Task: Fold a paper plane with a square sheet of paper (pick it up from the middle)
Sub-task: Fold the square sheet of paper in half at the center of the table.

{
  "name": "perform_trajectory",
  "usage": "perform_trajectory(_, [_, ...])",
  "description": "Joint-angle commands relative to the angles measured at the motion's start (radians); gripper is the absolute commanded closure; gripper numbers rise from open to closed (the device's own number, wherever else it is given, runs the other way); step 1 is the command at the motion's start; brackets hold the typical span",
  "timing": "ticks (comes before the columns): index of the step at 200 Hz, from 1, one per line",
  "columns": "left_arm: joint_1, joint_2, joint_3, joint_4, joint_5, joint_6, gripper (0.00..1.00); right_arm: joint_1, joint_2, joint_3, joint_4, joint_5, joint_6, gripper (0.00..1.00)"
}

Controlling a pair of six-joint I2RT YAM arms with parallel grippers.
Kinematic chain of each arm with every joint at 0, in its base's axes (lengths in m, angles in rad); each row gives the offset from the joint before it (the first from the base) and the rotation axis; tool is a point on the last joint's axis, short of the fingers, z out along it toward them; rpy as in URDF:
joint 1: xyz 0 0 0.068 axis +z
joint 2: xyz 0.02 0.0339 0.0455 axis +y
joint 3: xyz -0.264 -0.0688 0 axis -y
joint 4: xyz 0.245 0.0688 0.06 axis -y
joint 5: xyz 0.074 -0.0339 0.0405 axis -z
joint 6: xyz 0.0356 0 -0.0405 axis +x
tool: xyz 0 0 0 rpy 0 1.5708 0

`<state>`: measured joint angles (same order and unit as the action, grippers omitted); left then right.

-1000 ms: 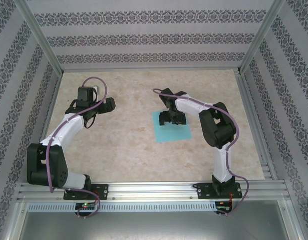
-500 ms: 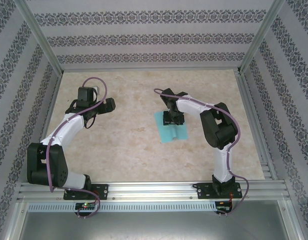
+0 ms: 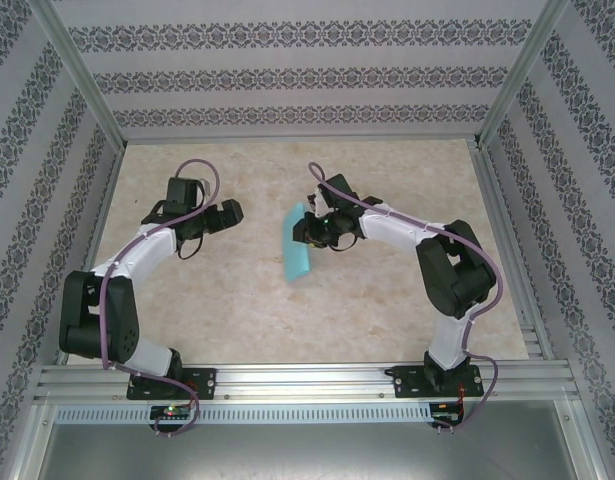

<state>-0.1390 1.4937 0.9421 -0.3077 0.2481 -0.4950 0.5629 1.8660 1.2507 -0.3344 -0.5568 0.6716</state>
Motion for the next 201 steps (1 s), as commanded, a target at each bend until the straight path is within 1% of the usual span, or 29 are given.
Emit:
perform_trajectory(1, [-0.044,0.023,-0.021,0.078,0.063,-0.073,0.02,-0.009,0.006,-0.037,0.188,-0.134,0.089,0.76])
perform_trajectory(25, [-0.079,0.046,-0.022,0.100,0.062,-0.093,0.03,-0.037,0.029,-0.046,0.122,-0.070,0.061,0.76])
perform_trajectory(62, [-0.134,0.082,-0.023,0.128,0.076,-0.114,0.06,-0.066,0.028,-0.046,-0.060,0.155,-0.039,0.75])
perform_trajectory(97, [-0.190,0.107,-0.023,0.156,0.083,-0.138,0.11,-0.100,-0.013,-0.108,-0.050,0.187,-0.050,0.73])
perform_trajectory(130, [-0.243,0.145,-0.011,0.191,0.110,-0.169,0.17,-0.109,0.017,-0.107,-0.095,0.219,-0.062,0.69])
perform_trajectory(150, [-0.274,0.178,0.004,0.208,0.134,-0.181,0.25,-0.109,0.030,-0.097,-0.125,0.252,-0.072,0.63])
perform_trajectory(165, [-0.296,0.203,0.020,0.208,0.146,-0.186,0.29,-0.109,0.025,-0.086,-0.159,0.296,-0.086,0.55])
perform_trajectory(183, [-0.313,0.216,0.024,0.225,0.146,-0.197,0.31,-0.108,0.008,-0.080,-0.189,0.341,-0.100,0.46])
perform_trajectory(201, [-0.320,0.224,0.030,0.228,0.144,-0.203,0.32,-0.107,-0.001,-0.072,-0.218,0.383,-0.112,0.41])
